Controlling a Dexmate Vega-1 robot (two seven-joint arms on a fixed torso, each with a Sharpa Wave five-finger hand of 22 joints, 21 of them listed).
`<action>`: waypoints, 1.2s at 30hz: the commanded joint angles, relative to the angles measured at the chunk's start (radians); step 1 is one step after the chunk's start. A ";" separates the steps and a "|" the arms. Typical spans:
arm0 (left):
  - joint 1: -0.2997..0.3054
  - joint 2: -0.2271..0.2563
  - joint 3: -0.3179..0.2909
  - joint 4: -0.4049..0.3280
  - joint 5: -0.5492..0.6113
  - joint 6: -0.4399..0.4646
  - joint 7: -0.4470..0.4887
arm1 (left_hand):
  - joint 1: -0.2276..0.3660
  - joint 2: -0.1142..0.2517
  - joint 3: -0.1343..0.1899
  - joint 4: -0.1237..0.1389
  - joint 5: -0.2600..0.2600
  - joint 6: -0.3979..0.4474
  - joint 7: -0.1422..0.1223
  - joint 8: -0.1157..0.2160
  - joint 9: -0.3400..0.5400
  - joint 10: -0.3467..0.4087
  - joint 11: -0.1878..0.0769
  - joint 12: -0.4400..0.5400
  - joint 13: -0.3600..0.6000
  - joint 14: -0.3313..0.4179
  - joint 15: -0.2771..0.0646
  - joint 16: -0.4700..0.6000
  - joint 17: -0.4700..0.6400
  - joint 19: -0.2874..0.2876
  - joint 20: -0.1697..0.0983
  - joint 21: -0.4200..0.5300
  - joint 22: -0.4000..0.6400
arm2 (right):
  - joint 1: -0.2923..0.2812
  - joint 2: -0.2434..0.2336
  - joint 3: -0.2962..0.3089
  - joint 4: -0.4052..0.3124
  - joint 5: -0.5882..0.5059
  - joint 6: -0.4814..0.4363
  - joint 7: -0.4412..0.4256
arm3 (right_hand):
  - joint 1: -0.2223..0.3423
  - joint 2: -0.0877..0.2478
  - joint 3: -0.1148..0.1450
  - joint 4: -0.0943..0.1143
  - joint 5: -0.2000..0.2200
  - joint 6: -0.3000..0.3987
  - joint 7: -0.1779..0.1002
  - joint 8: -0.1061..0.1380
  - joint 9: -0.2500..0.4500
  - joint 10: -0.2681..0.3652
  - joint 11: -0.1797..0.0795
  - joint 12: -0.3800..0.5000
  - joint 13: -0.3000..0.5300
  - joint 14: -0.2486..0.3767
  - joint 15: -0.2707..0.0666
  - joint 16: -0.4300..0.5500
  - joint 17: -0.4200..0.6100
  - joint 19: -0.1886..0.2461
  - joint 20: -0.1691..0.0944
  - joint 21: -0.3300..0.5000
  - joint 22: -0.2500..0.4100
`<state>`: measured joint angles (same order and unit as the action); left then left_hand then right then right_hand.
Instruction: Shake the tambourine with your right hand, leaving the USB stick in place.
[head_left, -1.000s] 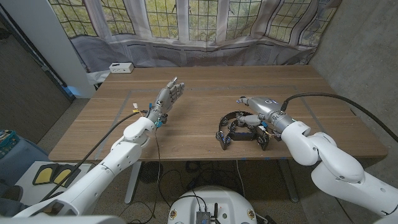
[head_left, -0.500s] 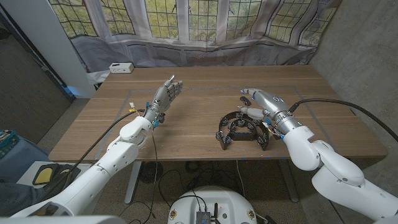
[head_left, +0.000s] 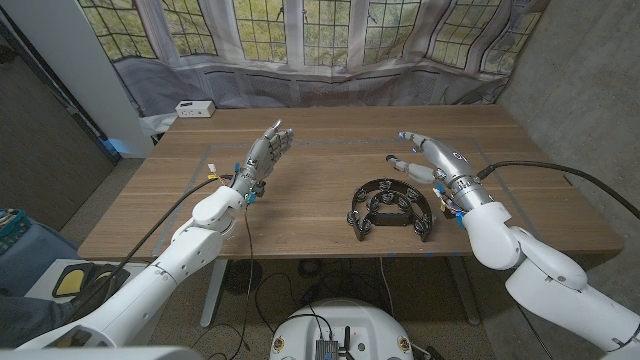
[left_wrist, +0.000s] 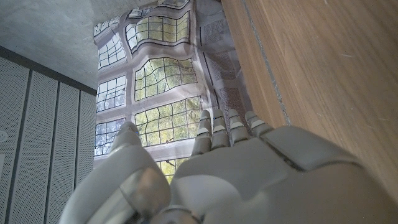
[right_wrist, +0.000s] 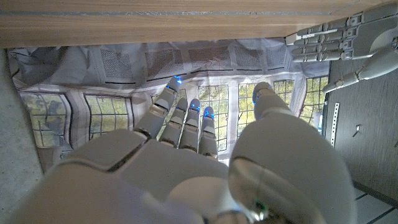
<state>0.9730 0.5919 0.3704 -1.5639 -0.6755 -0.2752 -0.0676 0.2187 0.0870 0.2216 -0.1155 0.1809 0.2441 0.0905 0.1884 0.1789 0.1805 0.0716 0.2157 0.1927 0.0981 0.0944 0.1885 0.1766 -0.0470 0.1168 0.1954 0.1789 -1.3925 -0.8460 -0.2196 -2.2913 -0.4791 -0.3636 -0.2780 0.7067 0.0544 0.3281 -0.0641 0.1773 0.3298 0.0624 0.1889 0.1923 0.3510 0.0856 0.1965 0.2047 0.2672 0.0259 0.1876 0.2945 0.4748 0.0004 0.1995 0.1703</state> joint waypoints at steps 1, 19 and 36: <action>-0.013 -0.011 0.009 0.001 0.012 0.006 0.015 | -0.005 0.003 0.006 -0.001 0.000 -0.006 0.000 -0.005 0.002 0.004 -0.001 -0.003 0.005 0.005 -0.004 0.000 0.004 0.003 0.001 0.004 0.003 | 0.071 0.092 0.023 0.188 0.298 0.332 -0.123 | -0.028 0.001 -0.002 0.009 -0.001 -0.014 0.003 -0.001 0.004 -0.021 0.002 -0.002 -0.001 -0.021 0.005 0.002 -0.002 -0.016 0.002 -0.007 0.001; -0.032 -0.030 0.014 0.029 0.012 -0.021 -0.003 | -0.004 0.002 0.008 -0.002 0.000 -0.039 0.003 -0.012 0.002 0.001 -0.002 -0.004 0.005 0.004 -0.004 0.000 0.004 0.004 0.001 0.005 0.002 | 0.183 0.167 -0.004 0.412 0.600 0.536 -0.045 | -0.149 -0.004 -0.053 0.038 -0.002 -0.090 0.002 -0.005 0.000 -0.120 0.002 -0.012 -0.004 -0.111 0.015 0.005 -0.013 -0.102 -0.001 -0.015 0.003; -0.043 -0.045 0.022 0.048 0.021 -0.029 -0.001 | -0.004 0.000 0.008 -0.003 0.000 -0.048 0.003 -0.010 0.002 -0.003 0.002 -0.006 0.005 0.002 -0.002 -0.001 0.004 0.005 -0.001 0.005 0.002 | 0.241 0.168 -0.009 0.566 0.953 0.621 0.189 | -0.297 -0.027 -0.125 0.067 0.000 -0.296 0.013 -0.009 -0.005 -0.277 0.026 -0.020 -0.010 -0.260 0.044 -0.007 -0.031 -0.260 -0.007 -0.026 0.005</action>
<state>0.9385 0.5587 0.3870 -1.5315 -0.6587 -0.2982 -0.0695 0.2187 0.0870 0.2246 -0.1189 0.1809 0.2013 0.0910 0.1771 0.1789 0.1805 0.0716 0.2107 0.1927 0.0981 0.0944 0.1885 0.1768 -0.0470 0.1168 0.1954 0.1789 -1.1902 -0.6862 -0.2238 -1.8350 0.2365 0.1810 -0.2473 0.4309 0.0295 0.2138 0.0003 0.1736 0.0472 0.0716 0.1770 0.1858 0.1025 0.1058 0.1807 0.1951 0.0400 0.0635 0.1847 0.2646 0.2517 0.0033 0.1772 0.1701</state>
